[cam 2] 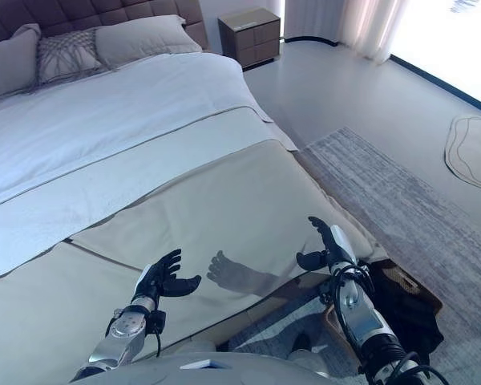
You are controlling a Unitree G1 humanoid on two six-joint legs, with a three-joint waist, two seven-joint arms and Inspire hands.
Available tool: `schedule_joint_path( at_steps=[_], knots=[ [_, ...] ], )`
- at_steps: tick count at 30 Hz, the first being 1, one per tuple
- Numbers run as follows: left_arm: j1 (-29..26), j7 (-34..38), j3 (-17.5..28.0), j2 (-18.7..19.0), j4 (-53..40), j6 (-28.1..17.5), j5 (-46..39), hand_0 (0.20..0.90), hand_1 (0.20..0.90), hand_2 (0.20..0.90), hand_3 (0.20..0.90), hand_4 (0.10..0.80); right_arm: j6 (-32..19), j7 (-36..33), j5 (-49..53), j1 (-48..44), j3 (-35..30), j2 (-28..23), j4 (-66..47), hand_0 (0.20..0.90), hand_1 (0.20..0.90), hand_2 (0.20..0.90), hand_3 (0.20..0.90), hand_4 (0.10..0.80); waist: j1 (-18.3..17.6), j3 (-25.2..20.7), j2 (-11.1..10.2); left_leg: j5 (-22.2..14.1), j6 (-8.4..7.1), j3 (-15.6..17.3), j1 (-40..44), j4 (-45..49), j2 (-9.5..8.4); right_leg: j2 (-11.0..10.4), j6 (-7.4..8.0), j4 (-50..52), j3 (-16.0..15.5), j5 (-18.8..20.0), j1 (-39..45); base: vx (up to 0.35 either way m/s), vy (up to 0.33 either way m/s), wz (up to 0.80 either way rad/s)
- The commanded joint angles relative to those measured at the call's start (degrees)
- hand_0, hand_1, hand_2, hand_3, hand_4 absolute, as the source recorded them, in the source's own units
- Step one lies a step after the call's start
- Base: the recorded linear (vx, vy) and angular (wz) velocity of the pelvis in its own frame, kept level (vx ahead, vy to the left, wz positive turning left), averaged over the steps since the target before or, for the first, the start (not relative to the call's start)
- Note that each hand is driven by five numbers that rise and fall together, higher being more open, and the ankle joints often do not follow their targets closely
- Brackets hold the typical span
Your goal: Pick up the clothes from the bed and place them into the basket
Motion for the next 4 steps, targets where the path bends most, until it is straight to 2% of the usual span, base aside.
schedule_joint_path(
  at_steps=[1,4],
  knots=[
    [-3.21,-1.16,2.58,1.93,-1.10,-6.19,1.92,0.900,0.900,0.900,0.900,0.800,-3.59,-2.46,-0.62,-2.99,-0.81,0.10,-3.79,0.900,0.900,0.900,0.900,0.800,0.37,-1.60,-1.74,-5.03,0.49,0.81,-0.07,1.74,-1.81,-0.08,-1.21,7.03,2.62,-8.85,0.98,0.005,-0.007,0.08],
    [-2.93,-1.81,2.87,2.06,-1.50,-7.06,1.23,0.900,0.900,0.900,0.900,0.800,-2.98,-2.87,0.75,-3.00,-0.78,0.21,-3.38,0.900,0.900,0.900,0.900,0.800,0.60,-1.48,-1.74,-5.06,0.63,0.53,0.00,1.84,-1.90,-0.09,-1.22,7.16,2.63,-8.81,1.09,0.000,0.000,0.00]
  ],
)
